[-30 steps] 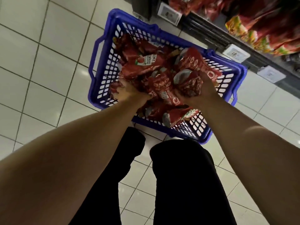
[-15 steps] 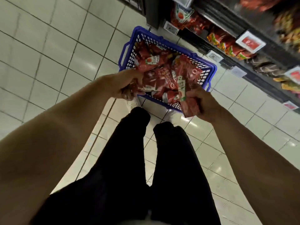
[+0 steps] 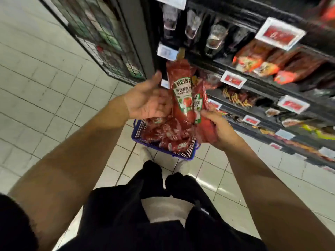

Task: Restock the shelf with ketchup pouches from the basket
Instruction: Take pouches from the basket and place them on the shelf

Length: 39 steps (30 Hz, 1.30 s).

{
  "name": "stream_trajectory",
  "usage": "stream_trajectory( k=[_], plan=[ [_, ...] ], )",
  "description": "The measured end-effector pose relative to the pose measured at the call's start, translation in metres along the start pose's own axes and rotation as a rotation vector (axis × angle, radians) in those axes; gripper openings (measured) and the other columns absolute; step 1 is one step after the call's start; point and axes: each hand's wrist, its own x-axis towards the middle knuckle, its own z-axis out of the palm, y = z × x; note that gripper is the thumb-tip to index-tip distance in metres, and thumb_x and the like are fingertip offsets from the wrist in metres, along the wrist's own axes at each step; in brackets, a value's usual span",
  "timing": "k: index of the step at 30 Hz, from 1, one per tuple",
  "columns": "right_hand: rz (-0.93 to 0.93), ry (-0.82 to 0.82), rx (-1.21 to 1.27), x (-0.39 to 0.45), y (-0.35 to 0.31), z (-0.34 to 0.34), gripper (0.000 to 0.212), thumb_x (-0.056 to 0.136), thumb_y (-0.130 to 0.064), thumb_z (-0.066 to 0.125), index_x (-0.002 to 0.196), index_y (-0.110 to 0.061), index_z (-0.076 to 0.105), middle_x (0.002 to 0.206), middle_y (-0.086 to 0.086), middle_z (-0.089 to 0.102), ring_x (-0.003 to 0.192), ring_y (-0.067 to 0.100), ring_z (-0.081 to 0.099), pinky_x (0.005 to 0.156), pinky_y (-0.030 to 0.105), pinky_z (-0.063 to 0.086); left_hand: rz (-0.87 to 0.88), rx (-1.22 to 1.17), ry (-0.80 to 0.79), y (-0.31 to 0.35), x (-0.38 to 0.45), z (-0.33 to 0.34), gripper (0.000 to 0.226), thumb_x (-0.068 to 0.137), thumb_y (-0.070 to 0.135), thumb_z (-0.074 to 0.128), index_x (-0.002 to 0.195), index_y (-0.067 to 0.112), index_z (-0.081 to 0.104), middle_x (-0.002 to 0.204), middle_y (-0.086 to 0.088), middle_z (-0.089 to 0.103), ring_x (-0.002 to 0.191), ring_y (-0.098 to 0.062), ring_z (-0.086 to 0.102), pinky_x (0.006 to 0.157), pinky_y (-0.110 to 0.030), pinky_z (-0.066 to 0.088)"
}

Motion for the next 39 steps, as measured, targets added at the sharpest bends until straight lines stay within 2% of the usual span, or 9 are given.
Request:
stream_trajectory(
  k=[4,8,10,16,20,24,28,32,39],
  plan=[
    [-0.087,0.036,0.052,-0.019,-0.036,0.021,0.065,0.082,-0.012,0.073,0.139,-0.003,0.044,0.136,0.028,0.056,0.122,0.047,0.056,0.104,0.062,0.043,0.268,0.33,0.369,0.013,0.007,0.057,0.028,0.085,0.03,0.08,0.107,0.014,0.073,0.102,-0.005,0.078,0.094,-0.021,0.075,0.077,-0.025,0.058],
    [0.009,0.016,0.133,-0.041,-0.074,0.042,0.041,0.07,-0.031,0.071,0.107,-0.012,0.072,0.102,0.014,0.068,0.091,0.033,0.062,0.086,0.048,0.049,0.396,0.124,0.497,0.028,0.011,0.089,0.033,0.095,0.012,0.067,0.126,0.002,0.065,0.122,-0.017,0.07,0.113,-0.032,0.067,0.095,-0.045,0.056],
    [-0.006,0.0,0.239,-0.049,-0.09,0.045,0.043,0.07,-0.033,0.071,0.107,-0.011,0.07,0.106,0.015,0.063,0.1,0.038,0.059,0.092,0.051,0.048,0.445,0.054,0.511,0.041,0.006,0.092,0.032,0.098,0.011,0.061,0.129,0.002,0.062,0.124,-0.019,0.068,0.11,-0.032,0.068,0.095,-0.047,0.056],
    [-0.072,-0.051,0.338,-0.068,-0.143,0.056,0.042,0.078,-0.026,0.051,0.106,-0.005,0.073,0.104,0.02,0.067,0.094,0.039,0.067,0.091,0.054,0.05,0.525,0.076,0.41,0.093,-0.03,0.083,0.018,0.097,0.016,0.063,0.115,0.016,0.067,0.11,-0.011,0.075,0.097,-0.027,0.074,0.072,-0.037,0.061],
    [-0.134,-0.077,0.196,-0.079,-0.177,0.093,0.052,0.075,-0.018,0.047,0.117,0.0,0.07,0.118,0.027,0.067,0.105,0.048,0.066,0.089,0.057,0.053,0.536,0.172,0.309,0.135,-0.047,0.075,0.023,0.094,0.021,0.065,0.117,0.022,0.068,0.111,-0.007,0.076,0.099,-0.024,0.074,0.071,-0.036,0.061],
    [-0.253,0.037,0.192,-0.08,-0.192,0.149,0.052,0.082,-0.027,0.063,0.126,0.0,0.061,0.116,0.029,0.066,0.104,0.046,0.067,0.089,0.057,0.055,0.551,0.235,0.209,0.176,-0.056,0.07,0.024,0.09,0.026,0.07,0.114,0.027,0.072,0.112,-0.005,0.076,0.101,-0.022,0.074,0.072,-0.033,0.06],
    [-0.401,0.207,-0.008,-0.08,-0.202,0.187,0.042,0.071,-0.021,0.077,0.11,-0.007,0.07,0.104,0.022,0.072,0.082,0.033,0.071,0.067,0.04,0.06,0.571,0.3,0.11,0.204,-0.061,0.064,0.024,0.086,0.029,0.07,0.11,0.032,0.074,0.112,-0.004,0.076,0.101,-0.022,0.074,0.075,-0.033,0.06],
    [-0.538,0.228,-0.121,-0.086,-0.219,0.202,0.032,0.068,-0.016,0.081,0.099,-0.013,0.077,0.098,0.019,0.075,0.079,0.028,0.074,0.067,0.038,0.059,0.58,0.363,0.001,0.225,-0.071,0.061,0.025,0.087,0.032,0.071,0.112,0.032,0.073,0.113,-0.004,0.075,0.102,-0.024,0.074,0.076,-0.034,0.06],
    [-0.656,0.271,-0.274,-0.081,-0.272,0.206,0.02,0.076,-0.032,0.079,0.091,-0.02,0.079,0.093,0.014,0.077,0.075,0.023,0.075,0.065,0.034,0.059,0.708,0.411,0.069,0.267,-0.085,0.084,0.021,0.09,0.038,0.069,0.11,0.034,0.072,0.112,-0.003,0.076,0.101,-0.022,0.074,0.074,-0.035,0.06]
  ],
)
